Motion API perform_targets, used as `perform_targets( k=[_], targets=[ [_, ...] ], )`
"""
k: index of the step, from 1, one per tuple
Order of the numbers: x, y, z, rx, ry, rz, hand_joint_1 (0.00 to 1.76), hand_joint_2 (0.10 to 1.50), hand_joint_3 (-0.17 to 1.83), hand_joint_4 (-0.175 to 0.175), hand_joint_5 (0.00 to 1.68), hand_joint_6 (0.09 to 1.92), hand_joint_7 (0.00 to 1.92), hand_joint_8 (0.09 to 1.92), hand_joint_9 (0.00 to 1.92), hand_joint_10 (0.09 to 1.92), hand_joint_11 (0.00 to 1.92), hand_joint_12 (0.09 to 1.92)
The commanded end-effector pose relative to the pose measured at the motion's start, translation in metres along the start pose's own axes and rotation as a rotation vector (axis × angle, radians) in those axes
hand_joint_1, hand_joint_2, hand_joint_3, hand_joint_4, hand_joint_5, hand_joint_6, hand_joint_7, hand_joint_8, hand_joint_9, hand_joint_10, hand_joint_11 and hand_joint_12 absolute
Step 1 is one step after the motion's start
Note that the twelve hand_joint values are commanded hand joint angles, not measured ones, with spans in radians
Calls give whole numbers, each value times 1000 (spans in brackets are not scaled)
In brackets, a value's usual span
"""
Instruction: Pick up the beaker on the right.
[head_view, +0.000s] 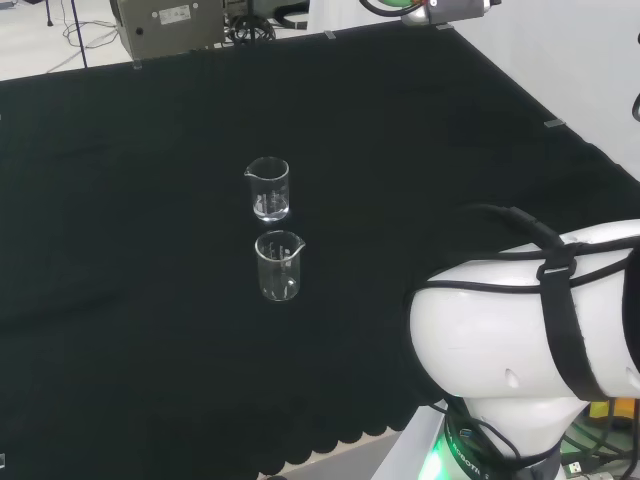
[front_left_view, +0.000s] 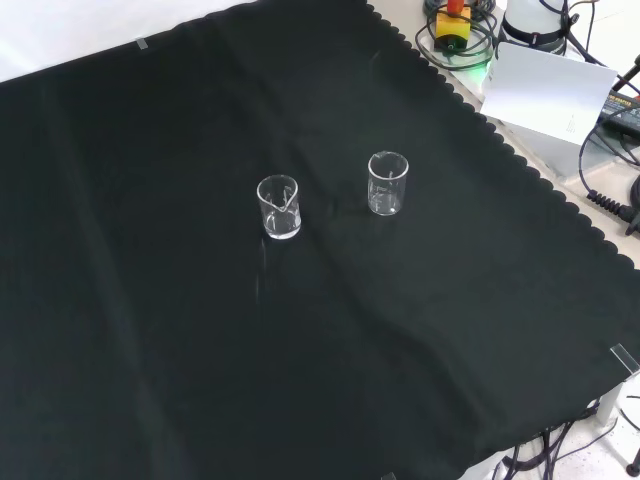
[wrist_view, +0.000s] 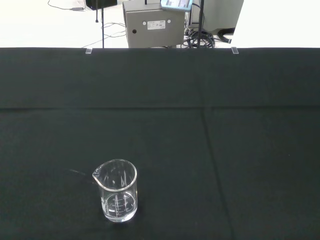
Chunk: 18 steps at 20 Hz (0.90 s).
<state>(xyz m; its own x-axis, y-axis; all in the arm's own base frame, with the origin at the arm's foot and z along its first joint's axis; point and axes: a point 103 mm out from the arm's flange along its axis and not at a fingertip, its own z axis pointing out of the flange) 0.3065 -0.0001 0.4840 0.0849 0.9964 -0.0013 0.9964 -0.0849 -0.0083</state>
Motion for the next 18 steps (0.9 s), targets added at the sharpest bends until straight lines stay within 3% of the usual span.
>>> perform_targets(
  k=[1, 4, 10, 15, 18],
  targets=[
    [1, 1, 1, -5, -9, 3, 173, 1124, 553, -10, 270, 330, 64, 562, 177, 651, 11, 1300],
    [-1, 1, 2, -4, -5, 7, 142, 1219, 383, -10, 331, 179, 72, 545, 174, 650, 0, 1343],
    [-7, 6, 12, 21, -4, 18, 136, 1245, 333, -10, 355, 124, 96, 548, 182, 652, 0, 1378],
    [-26, 10, 46, 47, 18, 30, 141, 1243, 325, -10, 356, 116, 120, 559, 213, 664, 19, 1396],
    [-40, 20, 73, 37, 71, 21, 160, 1236, 317, -12, 359, 109, 138, 568, 238, 671, 30, 1401]
  ],
)
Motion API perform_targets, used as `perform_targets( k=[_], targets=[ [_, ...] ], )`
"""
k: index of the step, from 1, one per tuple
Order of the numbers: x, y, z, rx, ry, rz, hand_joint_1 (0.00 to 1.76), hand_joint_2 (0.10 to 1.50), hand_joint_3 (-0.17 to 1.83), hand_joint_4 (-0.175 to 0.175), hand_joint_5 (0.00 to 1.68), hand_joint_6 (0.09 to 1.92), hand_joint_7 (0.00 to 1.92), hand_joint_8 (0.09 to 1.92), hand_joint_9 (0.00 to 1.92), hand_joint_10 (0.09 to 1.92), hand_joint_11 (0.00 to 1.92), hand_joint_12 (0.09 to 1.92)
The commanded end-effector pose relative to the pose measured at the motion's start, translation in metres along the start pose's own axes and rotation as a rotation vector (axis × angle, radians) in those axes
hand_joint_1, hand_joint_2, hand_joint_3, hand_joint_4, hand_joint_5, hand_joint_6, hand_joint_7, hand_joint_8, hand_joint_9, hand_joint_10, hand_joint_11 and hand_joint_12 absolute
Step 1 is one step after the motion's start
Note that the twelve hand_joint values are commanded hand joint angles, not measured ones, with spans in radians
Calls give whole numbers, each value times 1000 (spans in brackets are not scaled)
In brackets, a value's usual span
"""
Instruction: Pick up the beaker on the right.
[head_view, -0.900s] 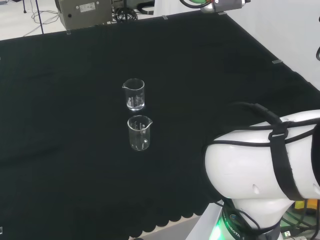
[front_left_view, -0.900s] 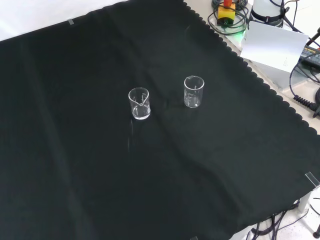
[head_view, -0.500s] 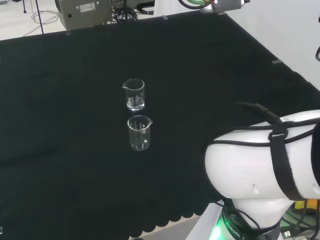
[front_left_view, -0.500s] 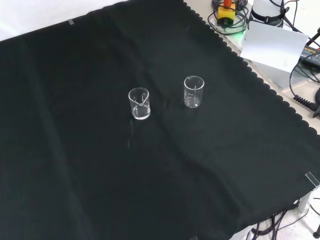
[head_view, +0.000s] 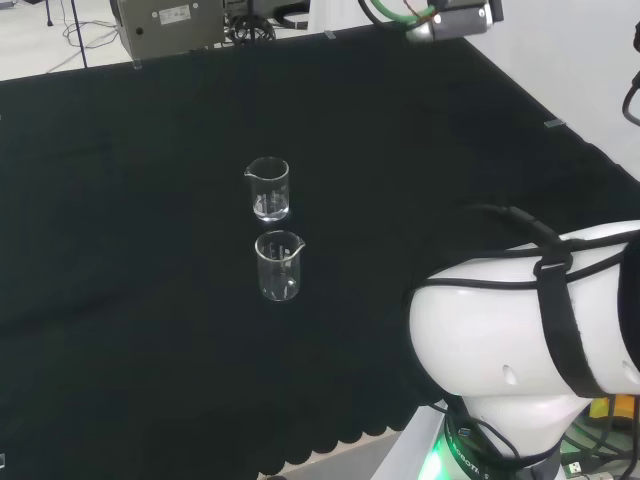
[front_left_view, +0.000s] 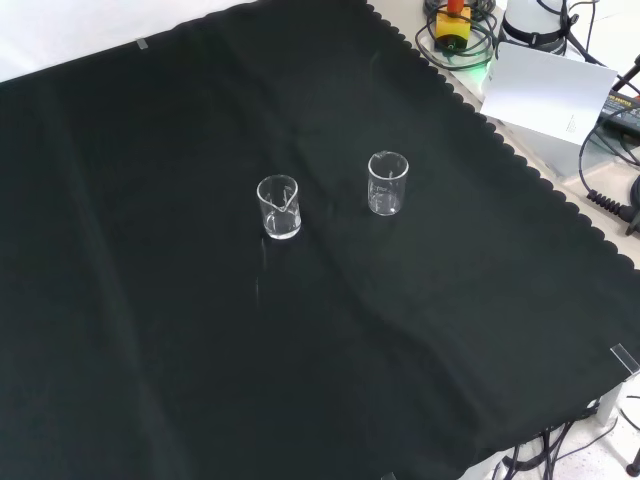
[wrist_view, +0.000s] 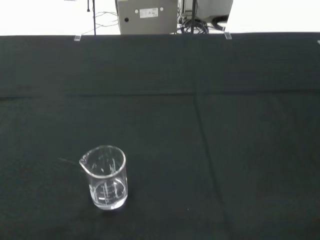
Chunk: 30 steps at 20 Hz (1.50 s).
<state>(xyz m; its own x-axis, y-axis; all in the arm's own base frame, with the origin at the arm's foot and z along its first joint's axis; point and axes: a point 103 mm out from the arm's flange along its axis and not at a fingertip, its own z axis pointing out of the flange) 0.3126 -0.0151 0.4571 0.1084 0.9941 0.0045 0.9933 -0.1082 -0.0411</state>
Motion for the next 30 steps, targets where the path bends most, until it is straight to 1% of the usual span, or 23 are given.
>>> perform_targets(
  k=[1, 2, 4, 5, 6, 9, 13, 16, 19, 24, 30],
  targets=[
    [-32, 22, 57, -2, 107, -16, 166, 1234, 314, -12, 361, 107, 144, 571, 246, 673, 33, 1401],
    [-37, 29, 68, -16, 143, -25, 191, 1225, 309, -15, 366, 105, 160, 580, 272, 681, 44, 1403],
    [-49, 50, 97, -23, 201, -64, 275, 1193, 296, -24, 389, 100, 204, 606, 346, 690, 79, 1399],
    [-54, 60, 112, -16, 226, -85, 324, 1173, 291, -27, 402, 98, 227, 620, 381, 691, 94, 1397],
    [-58, 72, 125, 4, 245, -105, 377, 1149, 284, -30, 411, 96, 244, 631, 406, 692, 104, 1396],
    [-65, 107, 165, 51, 286, -150, 535, 1057, 258, -33, 402, 87, 266, 648, 436, 688, 114, 1395],
    [-57, 140, 201, 102, 307, -205, 652, 888, 409, -34, 425, 87, 298, 678, 439, 671, 104, 1403],
    [-45, 155, 223, 140, 319, -245, 687, 817, 486, -33, 427, 87, 310, 686, 430, 670, 93, 1405],
    [-35, 165, 244, 170, 335, -271, 713, 767, 520, -31, 408, 87, 272, 680, 404, 666, 74, 1408],
    [-23, 177, 268, 192, 354, -289, 747, 696, 549, -29, 388, 87, 233, 685, 371, 673, 48, 1418],
    [-15, 184, 285, 215, 365, -299, 762, 667, 557, -30, 375, 87, 215, 683, 349, 671, 32, 1419]
  ],
)
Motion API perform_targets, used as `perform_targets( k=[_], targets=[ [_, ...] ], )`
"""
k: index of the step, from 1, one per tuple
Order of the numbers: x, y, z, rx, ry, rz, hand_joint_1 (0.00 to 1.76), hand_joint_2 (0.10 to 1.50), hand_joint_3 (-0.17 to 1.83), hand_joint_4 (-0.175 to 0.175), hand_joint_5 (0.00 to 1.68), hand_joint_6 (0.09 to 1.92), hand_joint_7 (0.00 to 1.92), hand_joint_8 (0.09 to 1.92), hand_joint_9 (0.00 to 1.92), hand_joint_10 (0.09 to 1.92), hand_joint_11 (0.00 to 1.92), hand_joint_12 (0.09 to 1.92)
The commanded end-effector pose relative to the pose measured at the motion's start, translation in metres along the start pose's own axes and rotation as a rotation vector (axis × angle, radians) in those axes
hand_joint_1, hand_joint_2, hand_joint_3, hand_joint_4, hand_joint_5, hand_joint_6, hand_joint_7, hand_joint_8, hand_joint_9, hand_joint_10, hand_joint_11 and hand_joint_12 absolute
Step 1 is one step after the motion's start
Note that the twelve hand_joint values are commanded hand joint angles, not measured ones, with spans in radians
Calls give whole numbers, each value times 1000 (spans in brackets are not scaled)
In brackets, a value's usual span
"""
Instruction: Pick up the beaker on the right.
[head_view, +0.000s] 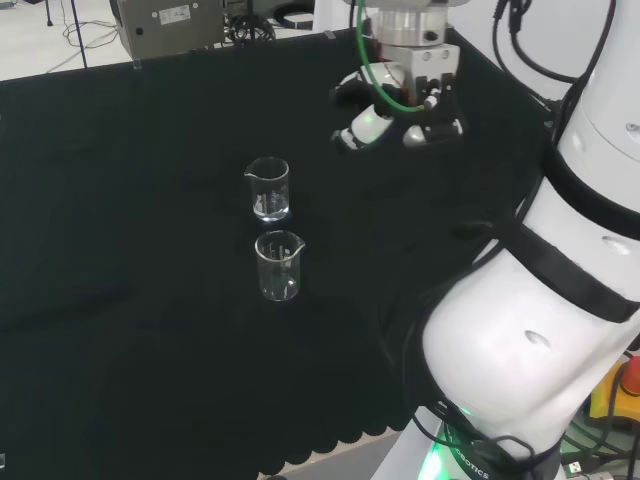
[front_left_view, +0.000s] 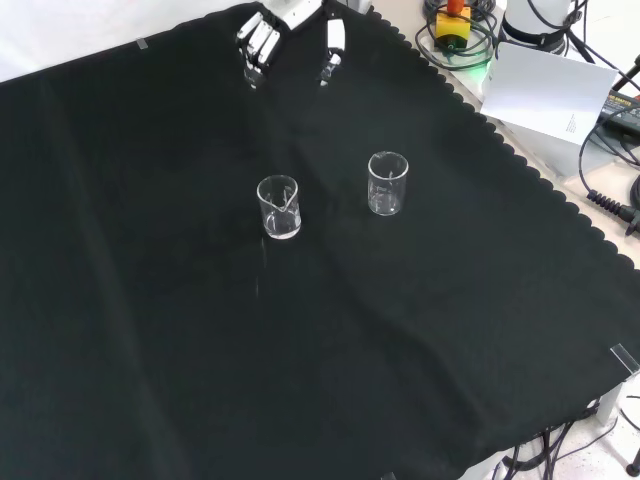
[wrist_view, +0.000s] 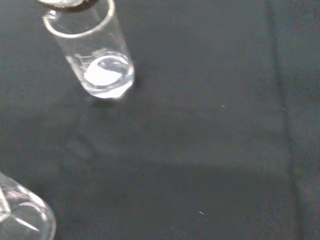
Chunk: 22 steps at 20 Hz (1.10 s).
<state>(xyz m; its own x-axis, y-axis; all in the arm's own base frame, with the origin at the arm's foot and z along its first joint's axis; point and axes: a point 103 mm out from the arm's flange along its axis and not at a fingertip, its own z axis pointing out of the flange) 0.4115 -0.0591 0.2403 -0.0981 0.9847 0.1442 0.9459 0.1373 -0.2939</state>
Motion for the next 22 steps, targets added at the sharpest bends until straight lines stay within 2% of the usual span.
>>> perform_targets(
  k=[1, 13, 22],
  targets=[
    [-5, 92, 53, -78, 241, -111, 763, 661, 569, -30, 374, 87, 213, 686, 345, 675, 29, 1422],
    [-5, 105, 64, -85, 222, -96, 758, 641, 594, -31, 367, 87, 169, 677, 308, 675, 9, 1424],
    [-5, 114, 78, -90, 249, -145, 751, 614, 591, -32, 354, 87, 162, 680, 302, 679, 0, 1422]
  ],
)
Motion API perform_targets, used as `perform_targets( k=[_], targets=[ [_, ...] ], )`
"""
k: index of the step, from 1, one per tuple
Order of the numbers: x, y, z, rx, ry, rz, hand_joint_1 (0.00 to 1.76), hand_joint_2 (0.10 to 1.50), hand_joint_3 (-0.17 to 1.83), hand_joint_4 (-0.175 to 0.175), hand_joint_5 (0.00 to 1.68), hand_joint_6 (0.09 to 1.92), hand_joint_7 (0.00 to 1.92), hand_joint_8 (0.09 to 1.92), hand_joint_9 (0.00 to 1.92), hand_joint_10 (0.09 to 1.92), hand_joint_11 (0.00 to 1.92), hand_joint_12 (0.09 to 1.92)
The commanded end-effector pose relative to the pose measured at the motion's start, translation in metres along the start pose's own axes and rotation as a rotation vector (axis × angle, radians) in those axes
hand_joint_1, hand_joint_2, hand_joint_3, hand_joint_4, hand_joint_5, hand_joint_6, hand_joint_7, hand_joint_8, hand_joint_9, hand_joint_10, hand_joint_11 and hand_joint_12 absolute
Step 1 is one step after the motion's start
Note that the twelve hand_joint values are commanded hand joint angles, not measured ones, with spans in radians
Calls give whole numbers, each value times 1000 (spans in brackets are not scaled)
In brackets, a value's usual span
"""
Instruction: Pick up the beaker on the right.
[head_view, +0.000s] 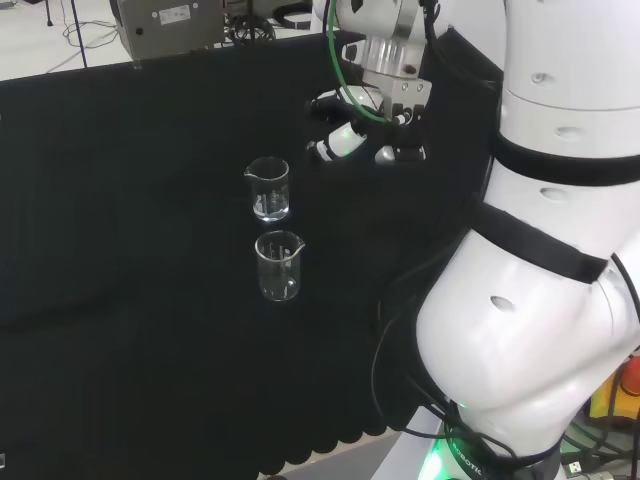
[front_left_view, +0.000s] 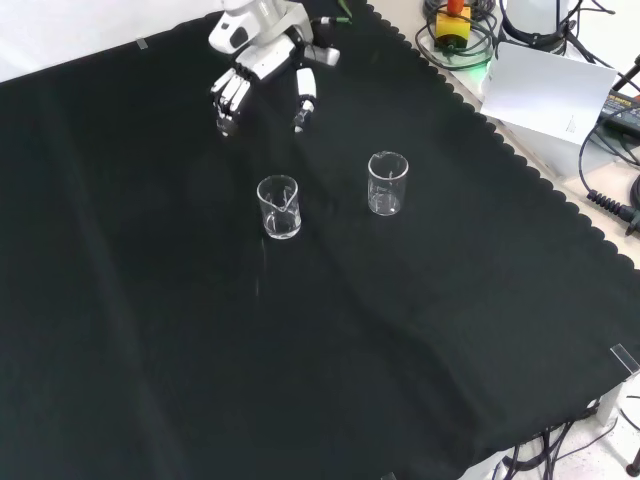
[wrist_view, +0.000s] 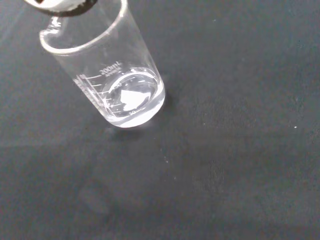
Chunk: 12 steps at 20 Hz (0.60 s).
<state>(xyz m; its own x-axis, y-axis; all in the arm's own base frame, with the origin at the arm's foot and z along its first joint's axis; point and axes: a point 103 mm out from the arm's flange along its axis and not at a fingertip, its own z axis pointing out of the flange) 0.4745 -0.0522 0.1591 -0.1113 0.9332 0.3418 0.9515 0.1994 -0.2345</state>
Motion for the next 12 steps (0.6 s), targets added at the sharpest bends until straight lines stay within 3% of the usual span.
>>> perform_targets(
  k=[1, 12],
  targets=[
    [0, 29, 24, -42, 60, -80, 751, 611, 591, -32, 353, 87, 164, 681, 303, 680, 0, 1422],
    [-5, 35, 46, -49, 146, -151, 765, 576, 587, -34, 375, 87, 213, 697, 340, 688, 0, 1418]
  ],
)
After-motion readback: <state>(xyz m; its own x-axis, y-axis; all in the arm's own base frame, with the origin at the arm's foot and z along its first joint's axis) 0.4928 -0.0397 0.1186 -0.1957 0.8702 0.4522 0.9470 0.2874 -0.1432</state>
